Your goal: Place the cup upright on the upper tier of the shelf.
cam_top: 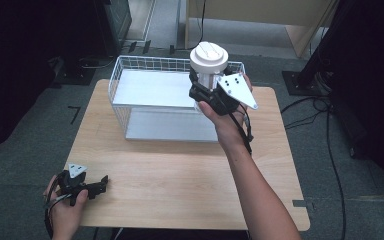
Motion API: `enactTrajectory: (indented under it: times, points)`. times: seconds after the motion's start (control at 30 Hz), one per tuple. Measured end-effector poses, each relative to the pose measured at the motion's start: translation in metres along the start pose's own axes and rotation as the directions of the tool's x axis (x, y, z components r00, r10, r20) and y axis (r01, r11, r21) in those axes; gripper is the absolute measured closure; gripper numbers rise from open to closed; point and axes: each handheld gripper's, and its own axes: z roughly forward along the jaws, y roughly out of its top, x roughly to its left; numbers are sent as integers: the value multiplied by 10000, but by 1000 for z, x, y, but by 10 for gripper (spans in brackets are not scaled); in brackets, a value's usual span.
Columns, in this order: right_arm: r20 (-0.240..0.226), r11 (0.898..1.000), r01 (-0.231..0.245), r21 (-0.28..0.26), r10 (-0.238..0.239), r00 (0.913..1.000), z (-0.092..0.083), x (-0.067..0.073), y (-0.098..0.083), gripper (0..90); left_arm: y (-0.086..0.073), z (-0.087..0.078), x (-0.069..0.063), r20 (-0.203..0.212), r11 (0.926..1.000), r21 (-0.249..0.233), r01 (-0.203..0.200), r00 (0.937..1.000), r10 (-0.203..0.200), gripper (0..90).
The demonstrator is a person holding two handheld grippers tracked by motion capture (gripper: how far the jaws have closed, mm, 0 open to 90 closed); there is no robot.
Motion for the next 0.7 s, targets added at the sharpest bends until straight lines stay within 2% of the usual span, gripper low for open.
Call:
enactTrajectory:
  times: [0.13,0.2,0.27,0.33,0.53,0.7]
  points:
    - [-32,9994,-50,-335,49,10000,12,-3,-4,153,0,0,0,10,10000,3,10,10000,-10,0]
    - [43,9995,-85,-318,86,10000,23,-7,-7,153,0,0,0,12,10000,4,7,10000,-7,0]
    - [87,9995,-93,-305,95,9999,26,-7,-8,153,0,0,0,8,10000,9,6,10000,-6,0]
    - [199,9997,-147,-197,151,9997,37,-11,-11,153,0,0,0,7,10000,8,5,10000,-5,0]
    - [309,9989,-467,21,466,9984,57,-13,-15,154,0,0,0,2,10000,12,-1,10000,1,0]
    - [329,9990,-387,203,380,9987,68,-12,-18,154,0,0,0,23,10000,2,16,10000,-16,0]
